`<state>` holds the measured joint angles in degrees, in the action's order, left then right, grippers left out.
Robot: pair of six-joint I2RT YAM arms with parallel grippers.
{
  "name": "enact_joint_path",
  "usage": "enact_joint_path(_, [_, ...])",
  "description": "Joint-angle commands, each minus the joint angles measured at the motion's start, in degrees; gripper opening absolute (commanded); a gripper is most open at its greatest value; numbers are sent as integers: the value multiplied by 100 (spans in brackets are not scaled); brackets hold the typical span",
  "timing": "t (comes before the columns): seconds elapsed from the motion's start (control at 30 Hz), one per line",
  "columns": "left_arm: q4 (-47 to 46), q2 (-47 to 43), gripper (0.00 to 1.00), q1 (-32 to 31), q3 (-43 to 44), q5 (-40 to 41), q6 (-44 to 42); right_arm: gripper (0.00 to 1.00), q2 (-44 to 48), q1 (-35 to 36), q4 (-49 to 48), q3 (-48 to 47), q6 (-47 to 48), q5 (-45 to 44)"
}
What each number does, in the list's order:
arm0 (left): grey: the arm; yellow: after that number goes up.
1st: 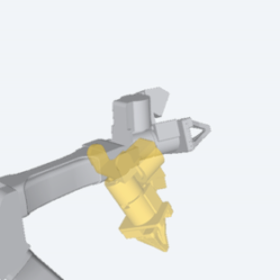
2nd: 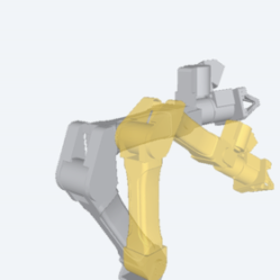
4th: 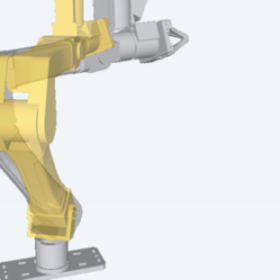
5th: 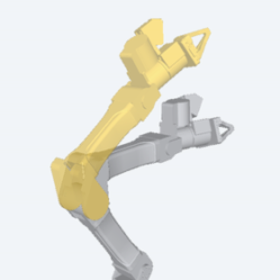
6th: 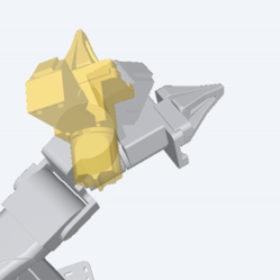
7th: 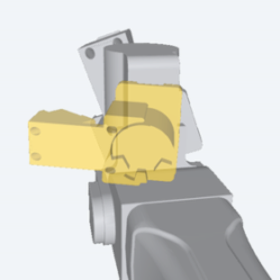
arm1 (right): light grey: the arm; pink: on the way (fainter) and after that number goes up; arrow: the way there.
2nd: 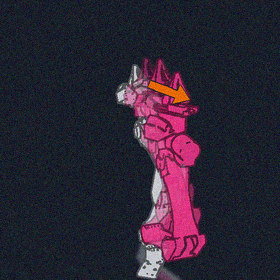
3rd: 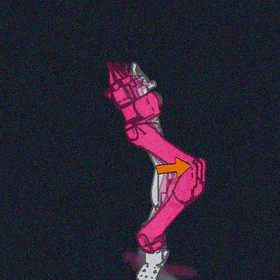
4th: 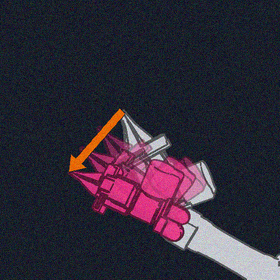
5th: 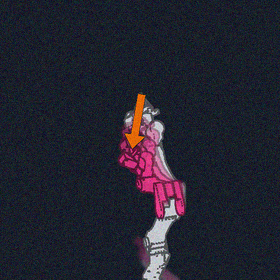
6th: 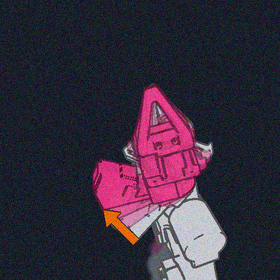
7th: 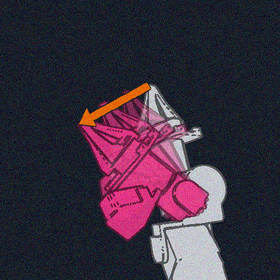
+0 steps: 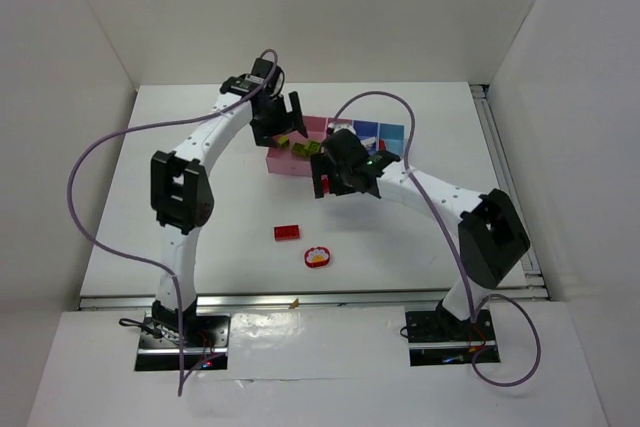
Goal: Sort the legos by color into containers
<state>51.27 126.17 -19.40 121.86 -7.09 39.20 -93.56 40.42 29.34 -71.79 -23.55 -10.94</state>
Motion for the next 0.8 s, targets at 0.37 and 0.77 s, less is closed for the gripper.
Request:
enact_joint_path(0.37, [6,-3212,98,77,-3361,771,-53,91,-1357,97,-2495,534,439,-690])
enact_joint_path(0.77, [-99,-3582,98,-29,-4451,692,0,82,-2157,97,-2864,148,737,-646])
